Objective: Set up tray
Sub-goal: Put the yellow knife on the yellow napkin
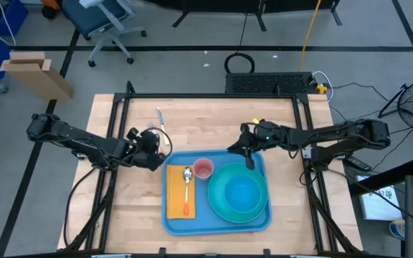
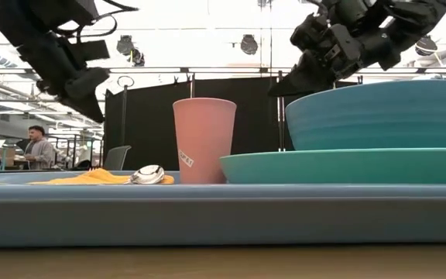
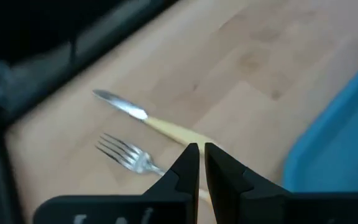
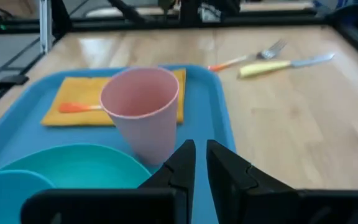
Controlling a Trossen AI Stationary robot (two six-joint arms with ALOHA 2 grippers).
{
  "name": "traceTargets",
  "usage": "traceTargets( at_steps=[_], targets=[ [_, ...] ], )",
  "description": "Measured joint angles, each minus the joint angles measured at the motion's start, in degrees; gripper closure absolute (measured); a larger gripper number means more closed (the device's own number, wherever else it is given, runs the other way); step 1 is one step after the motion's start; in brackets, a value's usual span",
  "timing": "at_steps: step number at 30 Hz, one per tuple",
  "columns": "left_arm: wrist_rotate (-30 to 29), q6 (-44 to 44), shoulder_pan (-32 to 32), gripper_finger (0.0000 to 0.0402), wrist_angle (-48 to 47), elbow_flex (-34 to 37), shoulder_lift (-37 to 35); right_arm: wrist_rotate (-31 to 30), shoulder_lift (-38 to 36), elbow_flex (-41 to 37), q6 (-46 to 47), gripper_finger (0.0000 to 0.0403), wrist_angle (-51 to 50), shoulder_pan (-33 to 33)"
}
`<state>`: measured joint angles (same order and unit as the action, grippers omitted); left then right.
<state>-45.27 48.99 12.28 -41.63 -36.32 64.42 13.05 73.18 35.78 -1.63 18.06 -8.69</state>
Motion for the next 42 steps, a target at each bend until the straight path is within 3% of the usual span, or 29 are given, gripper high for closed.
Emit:
traceTargets(
  at_steps=[3, 6, 12, 14, 16, 23, 29, 33, 37, 42],
  targets=[
    [-3.43, -8.03, 3.53, 0.0371, 3.07, 0.29, -0.79, -2.41, -2.44, -1.33, -0.05, 0.038, 0.05, 0.0],
    [-1.71, -21.09, 7.11, 0.0379, 8.92, 2.09, -3.28, -4.33, -4.52, -2.36, -1.13, 0.0394, 0.14, -0.12],
    [15.25, -44.1, 11.11, 0.0395, 29.89, 12.21, -15.79, -3.72, -5.82, -2.62, -2.29, 0.0398, 0.89, -1.1],
    [19.56, -47.58, 10.76, 0.0397, 36.27, 16.31, -21.1, -2.72, -5.8, -2.59, -2.33, 0.0397, 1.1, -1.67],
    [19.98, -48.44, 10.04, 0.0398, 40.13, 19.98, -26.41, -2.37, -5.78, -2.59, -2.75, 0.0397, 0.99, -1.92],
    [18.15, -39.93, 6.19, 0.0396, 40.18, 27.37, -38.25, -2.53, -5.78, -2.59, -5.52, 0.0397, 1.82, -1.9],
    [12.18, -17.84, 1.51, 0.0393, 36.23, 28.76, -39.34, -2.59, -5.78, -2.59, -7.05, 0.0397, 3.43, -2.32],
    [12.26, -5.53, -2.63, 0.0398, 27.05, 27.2, -35.95, -2.66, -5.78, -2.59, -7.21, 0.0397, 2.91, -3.47],
    [17.25, 3.72, -8.03, 0.0392, 18.81, 22.41, -28.18, -2.66, -5.77, -2.59, -7.28, 0.0397, 1.18, -5.06],
    [20.56, 3.8, -14.4, 0.0363, 12.57, 11.74, -14.47, -2.75, -5.78, -2.59, -8.55, 0.0397, -0.34, -7.59]
  ],
)
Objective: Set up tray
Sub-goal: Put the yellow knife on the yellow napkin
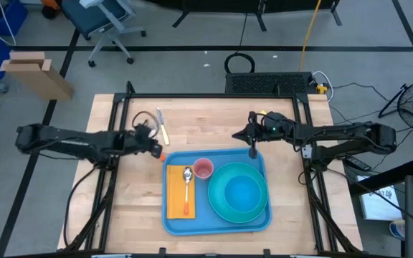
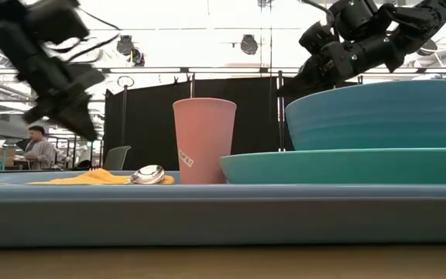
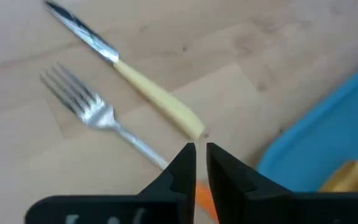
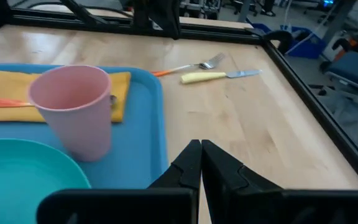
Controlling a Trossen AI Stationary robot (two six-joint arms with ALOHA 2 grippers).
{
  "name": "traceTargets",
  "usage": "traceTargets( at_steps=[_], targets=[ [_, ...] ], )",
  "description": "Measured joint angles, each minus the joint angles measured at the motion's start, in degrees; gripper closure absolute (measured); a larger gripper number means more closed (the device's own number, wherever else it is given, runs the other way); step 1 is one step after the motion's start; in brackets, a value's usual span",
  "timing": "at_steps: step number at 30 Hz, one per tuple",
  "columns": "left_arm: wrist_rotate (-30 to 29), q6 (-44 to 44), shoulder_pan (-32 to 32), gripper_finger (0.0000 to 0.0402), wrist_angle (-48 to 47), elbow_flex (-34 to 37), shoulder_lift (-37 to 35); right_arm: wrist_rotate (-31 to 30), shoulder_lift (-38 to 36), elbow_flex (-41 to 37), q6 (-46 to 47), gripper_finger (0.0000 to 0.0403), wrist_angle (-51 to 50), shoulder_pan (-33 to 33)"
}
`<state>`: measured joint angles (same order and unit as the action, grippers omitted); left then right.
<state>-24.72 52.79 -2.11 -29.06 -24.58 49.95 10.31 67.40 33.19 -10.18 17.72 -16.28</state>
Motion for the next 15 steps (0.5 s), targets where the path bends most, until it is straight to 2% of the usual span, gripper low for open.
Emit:
traceTargets(
  at_steps=[6, 11, 15],
  targets=[
    [4.64, -4.33, -6.18, 0.0311, -5.88, -14.96, 16.88, 0.02, 0.0, 0.0, -1.72, 0.0397, -0.93, -3.6],
    [9.16, -2.19, -11.44, 0.0242, -14.98, -24.71, 28.87, 0.15, -0.25, 0.0, -6.57, 0.0397, -0.17, -7.6],
    [10.9, -2.38, -14.83, 0.0184, -16.21, -29.51, 36.81, 0.28, -0.77, 0.04, -7.04, 0.0397, -0.18, -9.82]
  ],
)
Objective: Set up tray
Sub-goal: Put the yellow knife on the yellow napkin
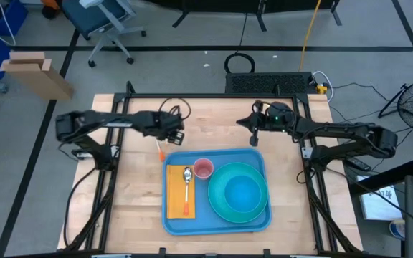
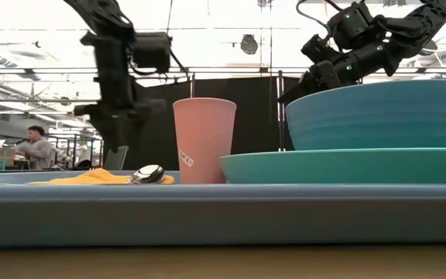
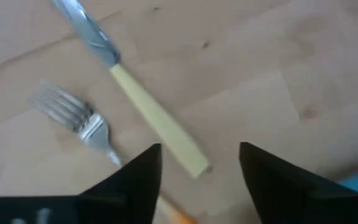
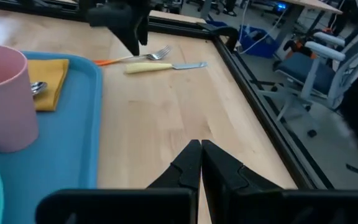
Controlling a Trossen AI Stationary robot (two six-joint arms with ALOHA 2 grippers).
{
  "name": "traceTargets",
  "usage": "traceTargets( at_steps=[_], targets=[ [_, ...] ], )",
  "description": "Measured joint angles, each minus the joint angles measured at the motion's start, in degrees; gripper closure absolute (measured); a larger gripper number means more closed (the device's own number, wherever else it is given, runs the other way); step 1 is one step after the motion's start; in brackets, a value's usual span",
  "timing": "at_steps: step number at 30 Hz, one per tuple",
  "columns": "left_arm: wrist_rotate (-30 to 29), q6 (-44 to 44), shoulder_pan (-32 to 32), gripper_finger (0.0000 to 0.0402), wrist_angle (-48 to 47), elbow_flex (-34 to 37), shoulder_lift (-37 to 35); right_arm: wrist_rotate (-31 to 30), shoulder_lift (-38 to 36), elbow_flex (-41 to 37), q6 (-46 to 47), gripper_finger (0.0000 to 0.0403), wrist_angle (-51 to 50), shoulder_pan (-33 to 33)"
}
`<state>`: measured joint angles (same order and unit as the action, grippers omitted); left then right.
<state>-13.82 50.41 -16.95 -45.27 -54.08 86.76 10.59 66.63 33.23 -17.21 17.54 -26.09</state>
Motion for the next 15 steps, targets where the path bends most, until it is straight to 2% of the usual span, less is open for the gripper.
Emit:
traceTargets(
  at_steps=[7, 11, 15],
  targets=[
    [3.93, 1.42, -4.75, 0.0114, -2.37, -6.09, 9.12, 0.14, -0.41, 0.0, 0.88, 0.0397, -0.89, -0.96],
    [4.56, 5.32, -6.09, 0.0103, -5.59, -7.91, 12.53, 0.2, -1.07, 0.0, -1.25, 0.0397, -4.89, -0.83],
    [5.58, 8.42, -6.3, 0.0111, -5.54, -8.13, 14.02, 0.17, -1.79, 0.0, -1.55, 0.0397, -8.0, -0.83]
  ],
)
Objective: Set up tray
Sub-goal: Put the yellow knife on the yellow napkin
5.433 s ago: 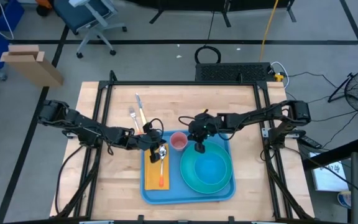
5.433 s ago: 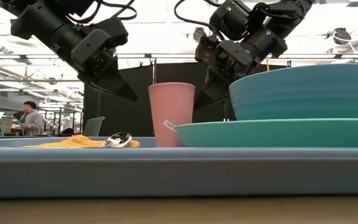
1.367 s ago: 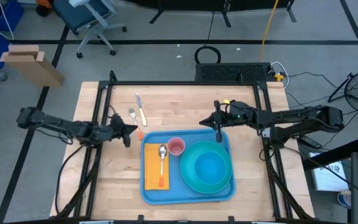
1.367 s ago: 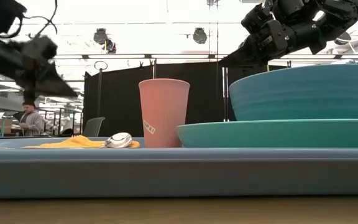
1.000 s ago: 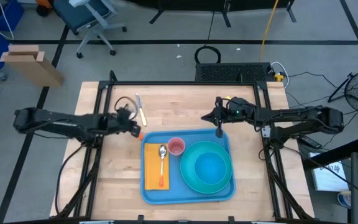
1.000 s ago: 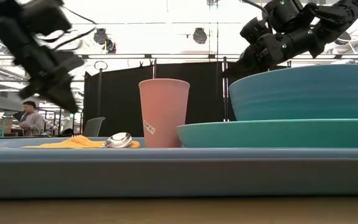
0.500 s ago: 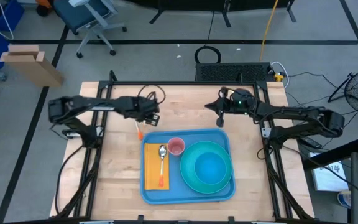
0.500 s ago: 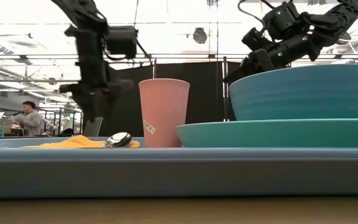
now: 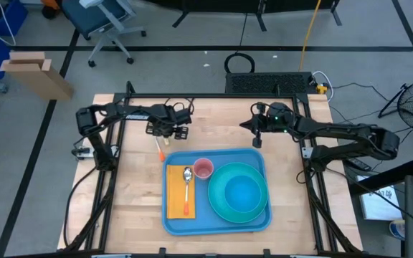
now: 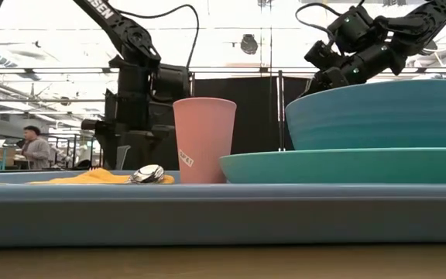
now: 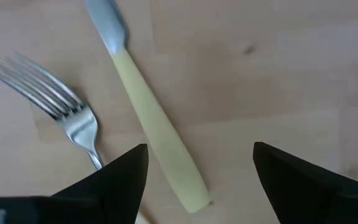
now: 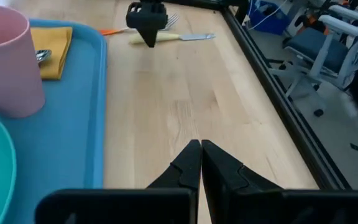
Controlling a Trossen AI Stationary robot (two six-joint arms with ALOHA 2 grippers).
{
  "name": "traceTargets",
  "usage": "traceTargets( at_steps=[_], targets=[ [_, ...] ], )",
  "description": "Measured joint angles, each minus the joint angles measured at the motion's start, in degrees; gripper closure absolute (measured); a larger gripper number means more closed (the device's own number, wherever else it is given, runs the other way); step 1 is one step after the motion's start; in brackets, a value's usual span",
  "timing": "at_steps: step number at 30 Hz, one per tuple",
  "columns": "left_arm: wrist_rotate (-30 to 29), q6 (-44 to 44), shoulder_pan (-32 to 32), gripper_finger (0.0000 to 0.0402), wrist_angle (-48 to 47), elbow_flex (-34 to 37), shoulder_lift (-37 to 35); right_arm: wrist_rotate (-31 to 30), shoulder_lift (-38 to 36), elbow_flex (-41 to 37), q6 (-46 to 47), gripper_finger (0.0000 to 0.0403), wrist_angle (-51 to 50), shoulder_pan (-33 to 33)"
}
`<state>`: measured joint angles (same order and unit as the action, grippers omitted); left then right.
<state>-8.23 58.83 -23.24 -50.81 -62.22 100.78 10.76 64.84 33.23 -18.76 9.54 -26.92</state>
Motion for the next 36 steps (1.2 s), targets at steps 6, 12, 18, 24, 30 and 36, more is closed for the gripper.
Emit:
traceTargets(
  at_steps=[6, 12, 18, 24, 30, 36],
  targets=[
    [1.23, 1.34, -1.36, 0.0138, -0.49, 0.02, 2.06, 1.44, -0.8, 0.0, -0.17, 0.0397, 0.05, 0.0],
    [1.76, 0.08, -3.64, 0.0167, -0.73, -0.05, 3.69, 4.63, -0.83, 0.0, -0.9, 0.0397, 1.79, 0.0],
    [3.44, -2.58, -4.76, 0.0207, -0.74, -0.15, 3.79, 4.54, -0.83, 0.0, -1.92, 0.0397, 2.65, -0.07],
    [3.21, -4.55, -4.74, 0.028, -0.56, -0.11, 3.88, 4.57, -0.83, 0.0, -2.01, 0.0397, 2.67, -0.07],
    [2.19, -7.07, -4.45, 0.0331, -0.93, -0.01, 3.9, 4.57, -0.83, 0.0, -1.99, 0.0397, 2.64, -0.07],
    [1.23, -9.72, -4.33, 0.0331, -0.3, 0.02, 3.95, 4.57, -0.82, 0.0, -1.97, 0.0397, 2.6, -0.07]
  ],
)
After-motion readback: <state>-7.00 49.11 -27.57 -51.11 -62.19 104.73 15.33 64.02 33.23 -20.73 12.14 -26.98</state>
